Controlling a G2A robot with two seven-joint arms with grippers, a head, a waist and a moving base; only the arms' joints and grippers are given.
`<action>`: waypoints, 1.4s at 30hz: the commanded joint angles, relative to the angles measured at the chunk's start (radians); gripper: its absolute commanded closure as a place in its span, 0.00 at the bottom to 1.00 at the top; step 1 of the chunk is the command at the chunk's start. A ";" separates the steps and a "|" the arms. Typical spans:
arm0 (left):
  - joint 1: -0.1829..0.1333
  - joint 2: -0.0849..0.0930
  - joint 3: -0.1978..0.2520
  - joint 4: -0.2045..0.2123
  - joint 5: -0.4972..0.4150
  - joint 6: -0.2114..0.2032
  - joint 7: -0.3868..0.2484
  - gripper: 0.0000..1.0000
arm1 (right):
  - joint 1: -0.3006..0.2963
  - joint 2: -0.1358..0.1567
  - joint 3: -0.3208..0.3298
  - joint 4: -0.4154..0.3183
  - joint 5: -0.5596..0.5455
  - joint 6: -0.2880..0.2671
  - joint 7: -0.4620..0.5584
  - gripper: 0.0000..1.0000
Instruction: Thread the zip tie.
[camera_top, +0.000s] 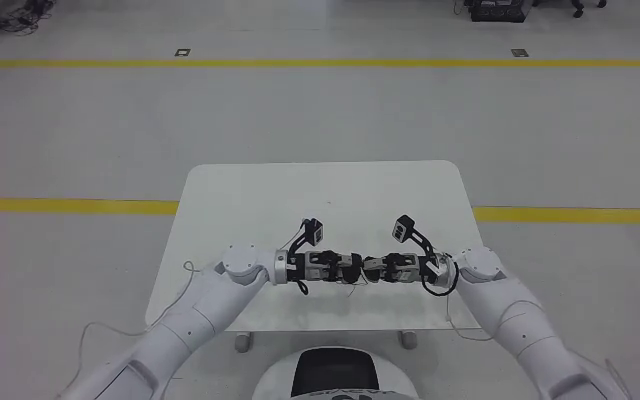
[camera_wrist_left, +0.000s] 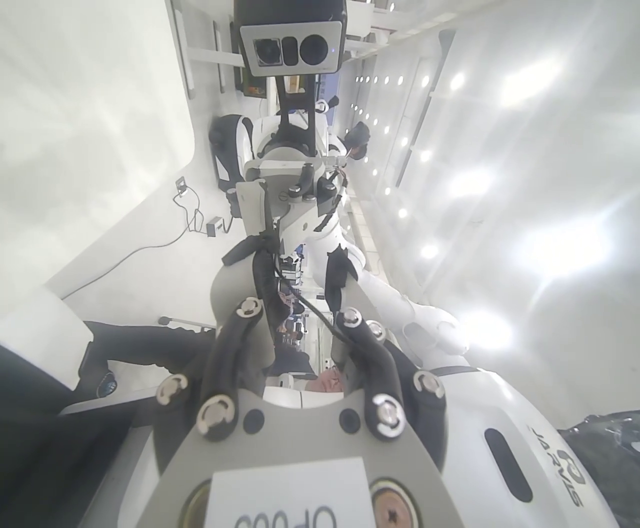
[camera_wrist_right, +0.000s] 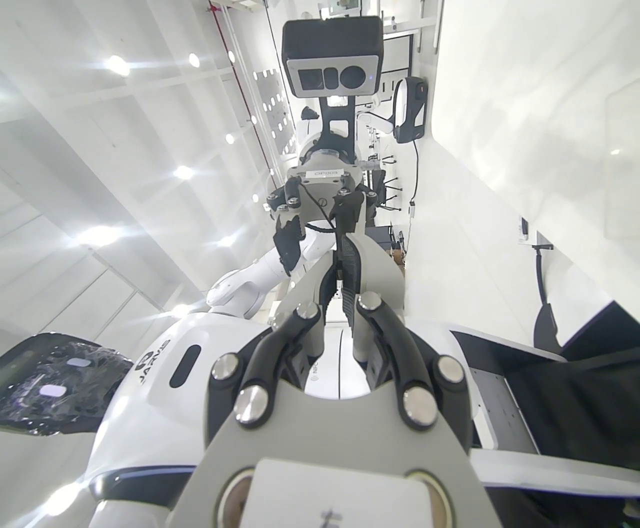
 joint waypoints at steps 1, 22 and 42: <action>-0.002 -0.001 0.003 0.002 0.004 0.002 0.004 0.81 | 0.001 -0.001 -0.001 0.003 0.004 -0.004 0.004 1.00; -0.010 -0.003 0.014 0.011 0.009 0.010 0.015 0.91 | 0.008 -0.009 -0.003 0.017 0.008 -0.012 0.025 1.00; -0.021 -0.009 0.029 0.029 0.004 0.014 0.017 0.93 | 0.008 -0.013 0.002 0.021 0.007 -0.016 0.031 1.00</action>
